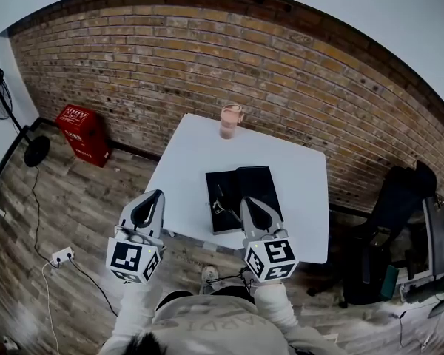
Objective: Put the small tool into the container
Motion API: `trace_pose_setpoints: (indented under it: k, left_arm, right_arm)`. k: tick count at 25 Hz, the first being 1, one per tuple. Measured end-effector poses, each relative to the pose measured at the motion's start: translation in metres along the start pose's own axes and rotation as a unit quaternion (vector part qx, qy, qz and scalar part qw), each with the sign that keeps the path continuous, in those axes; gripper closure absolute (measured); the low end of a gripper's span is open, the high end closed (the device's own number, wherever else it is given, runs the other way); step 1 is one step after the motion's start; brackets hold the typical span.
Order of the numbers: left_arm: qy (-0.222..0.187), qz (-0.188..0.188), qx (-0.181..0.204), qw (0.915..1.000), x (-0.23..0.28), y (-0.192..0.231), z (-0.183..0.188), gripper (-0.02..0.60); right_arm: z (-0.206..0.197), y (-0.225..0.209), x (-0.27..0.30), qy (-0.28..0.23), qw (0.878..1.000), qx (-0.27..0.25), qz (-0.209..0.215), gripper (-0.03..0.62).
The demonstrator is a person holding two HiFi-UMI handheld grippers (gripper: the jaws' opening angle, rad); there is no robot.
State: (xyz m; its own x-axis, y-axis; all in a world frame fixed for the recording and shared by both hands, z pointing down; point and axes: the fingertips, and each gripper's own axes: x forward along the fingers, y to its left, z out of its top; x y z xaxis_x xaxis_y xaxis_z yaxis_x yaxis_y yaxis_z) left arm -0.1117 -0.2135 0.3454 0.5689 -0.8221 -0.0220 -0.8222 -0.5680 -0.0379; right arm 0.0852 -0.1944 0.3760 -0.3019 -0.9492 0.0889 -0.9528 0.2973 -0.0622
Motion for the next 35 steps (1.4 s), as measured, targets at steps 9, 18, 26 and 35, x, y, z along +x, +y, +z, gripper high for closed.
trace_pose_setpoints:
  k: [9,18,26,35]
  left_arm:
    - [-0.006,-0.005,0.008,0.9999,-0.019,-0.016,0.009,0.577]
    - [-0.011,-0.009,0.011,0.9998,-0.035,-0.026,0.014,0.577]
    - [-0.015,-0.012,0.013,0.9997,-0.043,-0.031,0.016,0.577]
    - [-0.017,-0.011,0.018,0.9996,-0.047,-0.03,0.021,0.577]
  right_arm:
    - [0.018,0.006,-0.03,-0.028,1.0,-0.007,-0.006,0.585]
    - [0.03,0.015,-0.054,-0.05,0.999,-0.009,-0.005,0.585]
    - [0.036,0.022,-0.066,-0.062,0.998,-0.013,-0.003,0.585]
    - [0.043,0.024,-0.071,-0.075,0.997,-0.013,-0.005,0.585]
